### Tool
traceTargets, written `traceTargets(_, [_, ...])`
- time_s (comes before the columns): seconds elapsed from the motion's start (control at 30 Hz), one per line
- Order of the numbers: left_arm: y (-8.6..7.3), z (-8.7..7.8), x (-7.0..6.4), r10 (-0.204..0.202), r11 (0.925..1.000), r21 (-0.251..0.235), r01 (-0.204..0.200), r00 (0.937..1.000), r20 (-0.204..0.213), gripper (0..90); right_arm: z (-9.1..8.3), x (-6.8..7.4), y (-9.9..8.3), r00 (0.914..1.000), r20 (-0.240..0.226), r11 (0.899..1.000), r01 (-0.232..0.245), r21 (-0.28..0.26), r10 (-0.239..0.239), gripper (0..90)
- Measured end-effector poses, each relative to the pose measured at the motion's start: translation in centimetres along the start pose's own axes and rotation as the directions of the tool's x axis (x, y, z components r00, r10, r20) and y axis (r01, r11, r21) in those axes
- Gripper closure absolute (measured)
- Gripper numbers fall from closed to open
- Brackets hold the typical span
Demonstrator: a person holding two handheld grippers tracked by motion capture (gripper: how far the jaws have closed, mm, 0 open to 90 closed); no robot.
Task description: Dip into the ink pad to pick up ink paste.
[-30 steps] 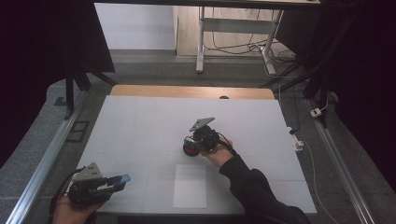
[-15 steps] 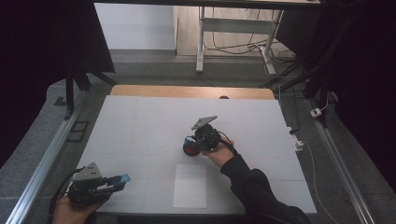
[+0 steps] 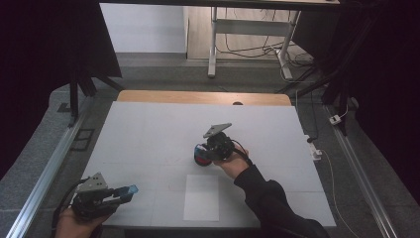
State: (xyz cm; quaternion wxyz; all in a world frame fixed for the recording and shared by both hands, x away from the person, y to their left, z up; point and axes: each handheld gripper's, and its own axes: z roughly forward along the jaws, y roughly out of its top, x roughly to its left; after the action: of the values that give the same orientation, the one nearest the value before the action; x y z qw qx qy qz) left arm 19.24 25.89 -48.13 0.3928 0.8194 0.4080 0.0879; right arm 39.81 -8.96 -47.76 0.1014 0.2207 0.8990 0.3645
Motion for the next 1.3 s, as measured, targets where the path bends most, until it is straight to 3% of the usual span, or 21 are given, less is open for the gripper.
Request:
traceTargets(0.3, [0.0,0.0,0.0,0.0,1.0,-0.001,0.0,1.0,0.001,68.6,-1.5,0.1,0.0,0.9997,-0.023,1.0,-0.003,-0.026,0.003,70.2])
traceTargets(0.53, [0.0,0.0,0.0,-0.001,1.0,-0.002,0.001,1.0,-0.001,68.6,-2.7,0.5,-0.2,0.9986,-0.038,0.999,0.036,-0.034,-0.037,70.2])
traceTargets(0.83, [0.0,0.0,-0.2,0.012,0.9999,0.005,-0.012,0.9998,-0.014,68.6,-4.2,0.9,-0.4,0.9977,-0.063,0.997,0.023,-0.068,-0.027,70.1])
traceTargets(1.3, [0.0,-0.1,-0.1,-0.004,1.0,-0.005,0.004,0.9998,-0.018,68.6,-5.5,2.1,-0.8,0.9939,-0.105,0.996,0.027,-0.085,-0.035,70.1])
